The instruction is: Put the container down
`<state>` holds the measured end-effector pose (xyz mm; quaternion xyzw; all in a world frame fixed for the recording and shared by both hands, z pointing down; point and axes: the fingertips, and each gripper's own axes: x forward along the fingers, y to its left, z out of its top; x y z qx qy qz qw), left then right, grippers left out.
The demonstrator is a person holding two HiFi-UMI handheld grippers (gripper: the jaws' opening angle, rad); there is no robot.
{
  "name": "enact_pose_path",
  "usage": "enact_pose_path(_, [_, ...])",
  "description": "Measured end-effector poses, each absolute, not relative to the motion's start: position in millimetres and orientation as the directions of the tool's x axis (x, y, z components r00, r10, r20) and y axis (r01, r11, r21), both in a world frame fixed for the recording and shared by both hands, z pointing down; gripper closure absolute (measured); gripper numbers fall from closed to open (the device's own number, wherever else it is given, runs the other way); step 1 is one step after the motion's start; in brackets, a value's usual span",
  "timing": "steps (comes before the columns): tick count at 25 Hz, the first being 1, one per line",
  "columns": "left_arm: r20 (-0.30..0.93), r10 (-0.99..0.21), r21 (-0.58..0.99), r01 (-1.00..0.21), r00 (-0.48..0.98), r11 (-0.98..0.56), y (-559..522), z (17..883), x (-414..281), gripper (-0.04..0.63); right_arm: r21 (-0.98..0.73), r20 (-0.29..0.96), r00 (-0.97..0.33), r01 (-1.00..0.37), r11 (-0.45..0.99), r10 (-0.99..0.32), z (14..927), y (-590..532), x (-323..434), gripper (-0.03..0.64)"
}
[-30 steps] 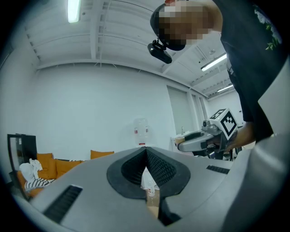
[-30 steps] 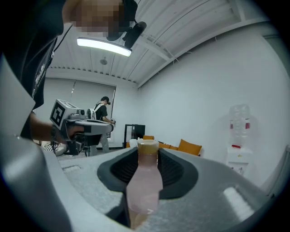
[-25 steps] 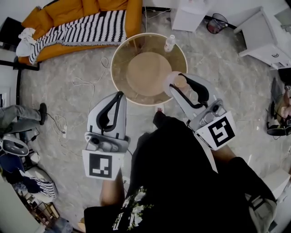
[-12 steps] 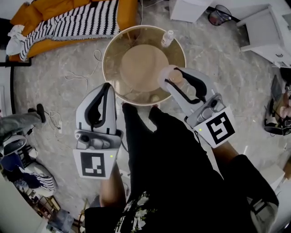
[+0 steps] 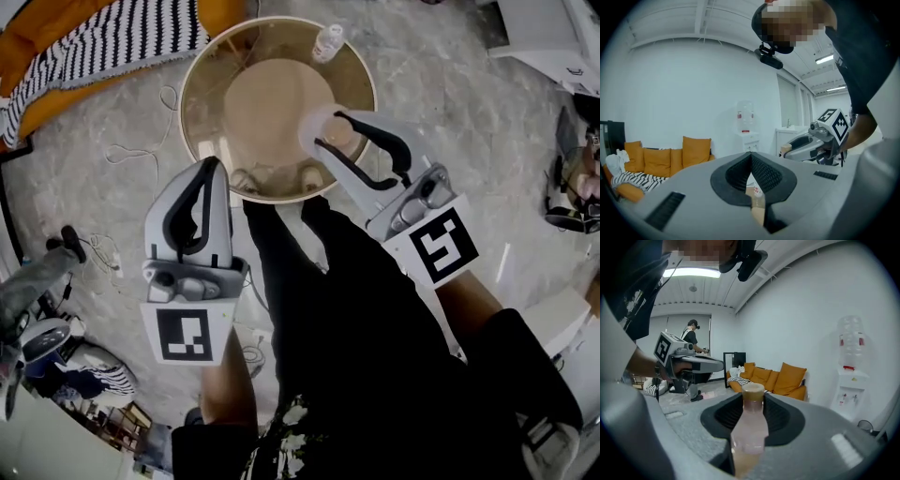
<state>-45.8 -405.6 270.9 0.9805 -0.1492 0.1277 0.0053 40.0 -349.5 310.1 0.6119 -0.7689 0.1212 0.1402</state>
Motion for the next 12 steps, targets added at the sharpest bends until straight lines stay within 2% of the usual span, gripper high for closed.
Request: enact_pose_path(12, [0.311, -0.185, 0.046, -0.209, 0.932, -0.977, -442, 369, -27, 0.589, -0.048, 0.412, -0.115, -0.993, 0.105, -0.904, 411, -376, 43, 0.489])
